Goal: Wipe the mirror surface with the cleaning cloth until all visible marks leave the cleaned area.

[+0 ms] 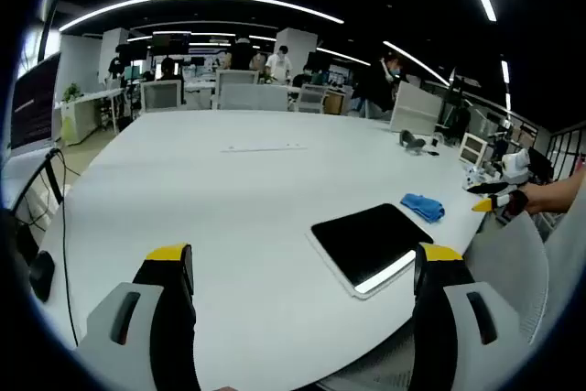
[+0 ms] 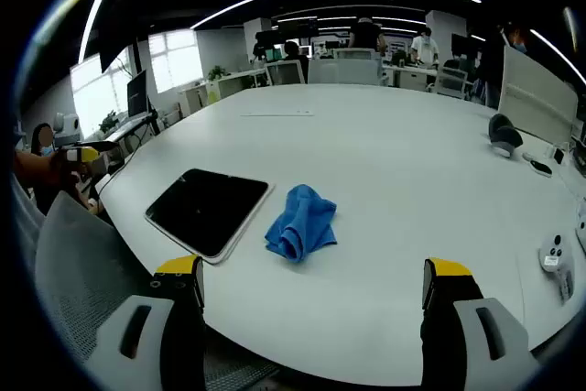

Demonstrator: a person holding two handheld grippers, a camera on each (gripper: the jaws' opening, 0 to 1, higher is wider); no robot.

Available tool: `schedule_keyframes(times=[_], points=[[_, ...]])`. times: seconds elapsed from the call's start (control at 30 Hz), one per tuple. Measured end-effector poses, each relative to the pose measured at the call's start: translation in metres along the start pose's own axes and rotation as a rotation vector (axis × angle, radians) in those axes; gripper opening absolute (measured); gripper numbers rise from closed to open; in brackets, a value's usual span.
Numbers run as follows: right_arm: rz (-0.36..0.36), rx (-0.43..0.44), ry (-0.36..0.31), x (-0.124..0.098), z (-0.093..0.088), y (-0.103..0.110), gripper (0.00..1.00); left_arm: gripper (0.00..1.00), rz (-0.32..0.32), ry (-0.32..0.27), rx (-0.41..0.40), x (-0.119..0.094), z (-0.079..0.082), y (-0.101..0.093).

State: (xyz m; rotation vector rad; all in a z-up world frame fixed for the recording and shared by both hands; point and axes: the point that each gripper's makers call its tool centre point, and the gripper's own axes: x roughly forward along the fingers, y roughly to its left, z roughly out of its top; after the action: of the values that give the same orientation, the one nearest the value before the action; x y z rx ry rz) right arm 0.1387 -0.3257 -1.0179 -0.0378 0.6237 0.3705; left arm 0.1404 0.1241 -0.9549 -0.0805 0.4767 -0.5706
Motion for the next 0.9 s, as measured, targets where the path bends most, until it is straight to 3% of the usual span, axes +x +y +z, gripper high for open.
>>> schedule_keyframes(times=[0.07, 0.17, 0.3, 0.47, 0.57, 0.67, 0.77, 0.9], points=[[0.007, 0.003, 0.003, 0.0, -0.001, 0.001, 0.98, 0.99, -0.008, 0.027, 0.107, -0.006, -0.003, 0.001], [0.002, 0.008, 0.01, 0.002, -0.006, -0.002, 0.99, 0.99, -0.003, 0.037, 0.043, -0.01, -0.002, 0.011], [-0.002, 0.019, 0.006, -0.002, -0.008, 0.003, 0.99, 0.99, 0.058, -0.02, 0.011, -0.011, 0.009, 0.025], [0.005, 0.015, 0.016, -0.002, -0.01, 0.007, 0.99, 0.99, 0.066, -0.062, 0.026, -0.008, 0.025, 0.021], [0.004, 0.031, -0.002, -0.003, -0.005, 0.009, 0.99, 0.99, 0.091, -0.006, 0.107, -0.008, 0.024, 0.02], [0.007, 0.024, -0.002, -0.002, -0.004, 0.011, 0.99, 0.99, 0.082, -0.014, 0.18, -0.006, 0.033, 0.011], [0.004, 0.028, -0.005, -0.002, -0.003, 0.011, 0.99, 0.99, 0.06, -0.04, 0.142, -0.004, 0.04, 0.004], [0.005, 0.032, -0.012, -0.002, -0.001, 0.012, 0.99, 0.99, 0.058, -0.029, 0.156, 0.0, 0.036, 0.0]])
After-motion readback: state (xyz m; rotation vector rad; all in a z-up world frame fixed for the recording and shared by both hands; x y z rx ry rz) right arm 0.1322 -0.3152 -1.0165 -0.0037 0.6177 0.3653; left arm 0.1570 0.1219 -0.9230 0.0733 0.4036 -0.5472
